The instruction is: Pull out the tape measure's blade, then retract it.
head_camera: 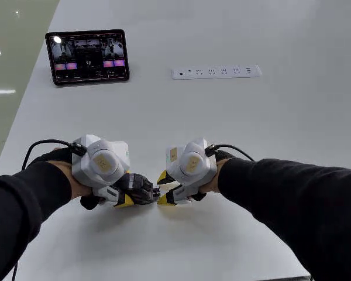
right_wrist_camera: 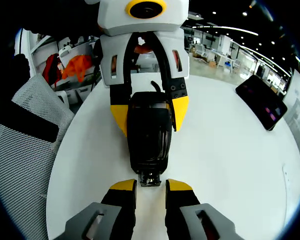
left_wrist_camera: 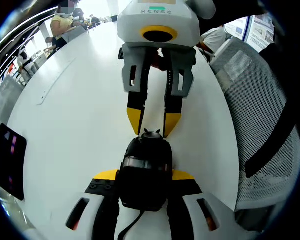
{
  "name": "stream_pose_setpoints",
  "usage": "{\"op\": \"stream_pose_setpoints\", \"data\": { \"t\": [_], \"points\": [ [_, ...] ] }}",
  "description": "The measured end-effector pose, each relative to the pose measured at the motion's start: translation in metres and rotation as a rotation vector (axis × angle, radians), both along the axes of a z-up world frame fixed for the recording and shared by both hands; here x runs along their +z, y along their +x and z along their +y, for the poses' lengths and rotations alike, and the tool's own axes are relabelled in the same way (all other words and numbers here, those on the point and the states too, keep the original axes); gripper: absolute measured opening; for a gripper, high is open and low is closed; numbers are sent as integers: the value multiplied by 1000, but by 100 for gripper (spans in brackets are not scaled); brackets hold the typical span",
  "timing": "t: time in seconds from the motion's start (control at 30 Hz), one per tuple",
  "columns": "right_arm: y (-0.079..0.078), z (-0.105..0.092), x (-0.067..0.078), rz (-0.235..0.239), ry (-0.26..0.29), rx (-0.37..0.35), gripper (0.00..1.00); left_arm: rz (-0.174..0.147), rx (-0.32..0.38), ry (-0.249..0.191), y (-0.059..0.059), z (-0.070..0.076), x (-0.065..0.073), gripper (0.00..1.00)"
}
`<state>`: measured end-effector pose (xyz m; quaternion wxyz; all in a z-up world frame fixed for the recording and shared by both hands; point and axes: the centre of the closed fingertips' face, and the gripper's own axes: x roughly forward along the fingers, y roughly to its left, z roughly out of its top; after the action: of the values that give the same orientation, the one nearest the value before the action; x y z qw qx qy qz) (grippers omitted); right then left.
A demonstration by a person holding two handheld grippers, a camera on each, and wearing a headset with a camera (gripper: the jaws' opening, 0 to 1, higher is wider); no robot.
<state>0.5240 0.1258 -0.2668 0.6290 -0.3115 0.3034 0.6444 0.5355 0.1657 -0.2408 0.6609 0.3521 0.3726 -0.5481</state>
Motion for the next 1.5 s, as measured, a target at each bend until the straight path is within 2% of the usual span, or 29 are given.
{"op": "stream_pose_setpoints", "data": {
  "t": [0.13,0.23,0.4,0.5,0.6,0.87,1.0,1.5],
  "points": [
    [0,3,-4,3,-4,2,13,-2,1,1,0,0,0,31],
    [-1,6,-3,-10,2,20,13,-3,1,0,0,0,0,31],
    [0,8,-2,24,-3,-13,13,-5,0,-3,-1,0,0,31],
    [-1,9,-3,12,-20,-6,13,-7,-1,-5,0,0,0,31],
    [-1,8,-3,-5,-15,35,11,-7,-1,-6,-1,0,0,31],
    [0,5,-3,4,-15,29,9,-7,1,-19,-1,1,1,31],
    [0,3,-3,32,-22,-11,9,-9,-5,-21,0,1,1,31],
    [1,-6,-3,19,-30,-15,10,-13,-14,-17,0,0,0,31]
  ]
}}
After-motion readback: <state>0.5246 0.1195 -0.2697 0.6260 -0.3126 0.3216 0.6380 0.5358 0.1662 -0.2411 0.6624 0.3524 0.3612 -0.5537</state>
